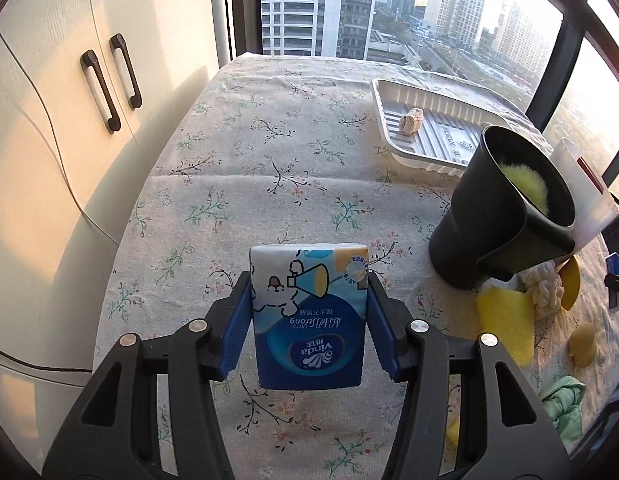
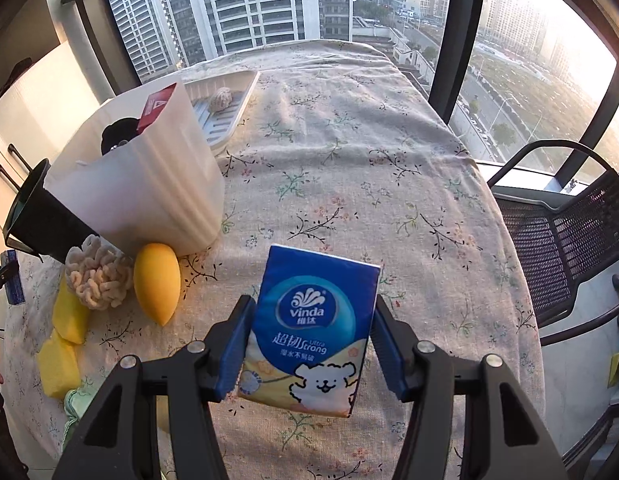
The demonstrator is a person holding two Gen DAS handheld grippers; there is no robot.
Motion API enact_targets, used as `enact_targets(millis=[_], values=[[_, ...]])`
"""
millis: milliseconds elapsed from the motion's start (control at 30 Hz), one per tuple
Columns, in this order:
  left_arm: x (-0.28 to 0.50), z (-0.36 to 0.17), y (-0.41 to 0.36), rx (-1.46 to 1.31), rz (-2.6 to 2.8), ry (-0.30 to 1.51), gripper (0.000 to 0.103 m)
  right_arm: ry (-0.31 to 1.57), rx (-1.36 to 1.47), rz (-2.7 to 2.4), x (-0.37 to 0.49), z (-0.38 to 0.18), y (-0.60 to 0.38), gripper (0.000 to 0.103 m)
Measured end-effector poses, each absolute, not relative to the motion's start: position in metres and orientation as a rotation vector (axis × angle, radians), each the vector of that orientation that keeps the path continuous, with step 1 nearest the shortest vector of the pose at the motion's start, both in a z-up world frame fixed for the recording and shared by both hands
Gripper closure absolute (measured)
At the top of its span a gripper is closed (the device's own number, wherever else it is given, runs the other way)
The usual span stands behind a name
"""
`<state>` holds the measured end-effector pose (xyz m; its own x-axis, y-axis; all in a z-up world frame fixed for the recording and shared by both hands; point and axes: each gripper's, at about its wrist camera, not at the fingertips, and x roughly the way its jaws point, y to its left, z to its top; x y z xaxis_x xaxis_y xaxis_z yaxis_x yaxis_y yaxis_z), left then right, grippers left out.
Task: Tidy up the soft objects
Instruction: 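Carry both tissue packs over the white tray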
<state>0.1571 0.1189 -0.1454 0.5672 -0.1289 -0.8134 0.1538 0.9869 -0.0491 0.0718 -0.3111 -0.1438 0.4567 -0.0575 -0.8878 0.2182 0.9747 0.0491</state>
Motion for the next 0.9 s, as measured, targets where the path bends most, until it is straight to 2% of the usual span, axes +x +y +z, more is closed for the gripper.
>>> enact_targets(millis=[500, 900], values=[[0.267, -0.148, 0.103, 0.029, -0.180, 0.928, 0.052, 1.085, 0.128, -0.205, 0.178, -0.143, -0.344, 0.044], [0.368, -0.142, 0.032, 0.118, -0.327, 0.903, 0.052, 1.074, 0.067, -0.072, 0.313, -0.127, -0.324, 0.044]])
